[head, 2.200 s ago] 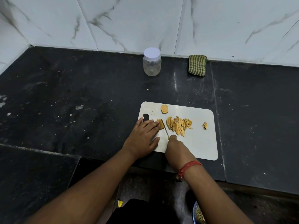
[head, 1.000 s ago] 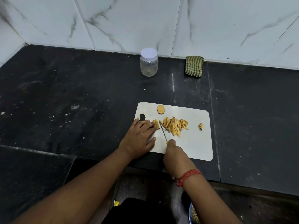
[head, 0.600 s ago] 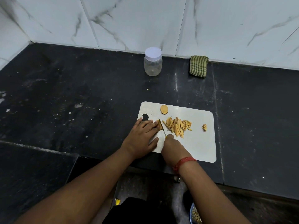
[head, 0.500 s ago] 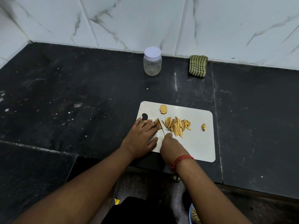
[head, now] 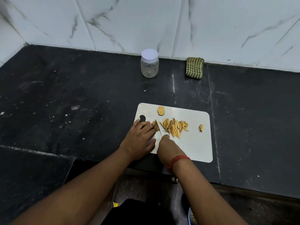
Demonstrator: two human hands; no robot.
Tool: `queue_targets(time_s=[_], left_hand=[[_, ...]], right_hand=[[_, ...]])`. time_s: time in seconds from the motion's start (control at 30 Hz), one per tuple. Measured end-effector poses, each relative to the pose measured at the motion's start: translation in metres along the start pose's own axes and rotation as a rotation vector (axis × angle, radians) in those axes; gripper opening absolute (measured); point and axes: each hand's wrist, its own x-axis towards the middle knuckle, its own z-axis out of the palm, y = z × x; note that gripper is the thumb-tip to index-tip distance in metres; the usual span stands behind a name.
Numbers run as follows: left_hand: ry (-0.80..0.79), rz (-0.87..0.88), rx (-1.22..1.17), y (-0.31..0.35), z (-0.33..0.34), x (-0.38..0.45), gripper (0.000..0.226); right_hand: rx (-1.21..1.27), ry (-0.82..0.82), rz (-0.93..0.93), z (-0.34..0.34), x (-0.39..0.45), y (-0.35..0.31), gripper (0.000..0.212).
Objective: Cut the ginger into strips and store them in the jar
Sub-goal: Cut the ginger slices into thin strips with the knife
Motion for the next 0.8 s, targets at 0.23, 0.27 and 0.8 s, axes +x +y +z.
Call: queue_targets(time_s=[0.23, 0.27, 0.8], left_hand=[[-0.001, -0.017, 0.020, 0.004, -0.001, 0.001, 0.050], [0.006, -0.017, 0.019, 0.005, -0.001, 0.001, 0.050], [0.036, -0.012, -0.018, 0.002, 0.000, 0.001, 0.050]], right_hand=[[-0.002, -0.029, 0.016, -0.005, -0.002, 0.002, 0.048], [0.002, -0.036, 0.017, -0.004, -0.004, 0.005, 0.044], [0.041, -0.038, 0.045, 0.013, -0.030, 0.022, 0.026]])
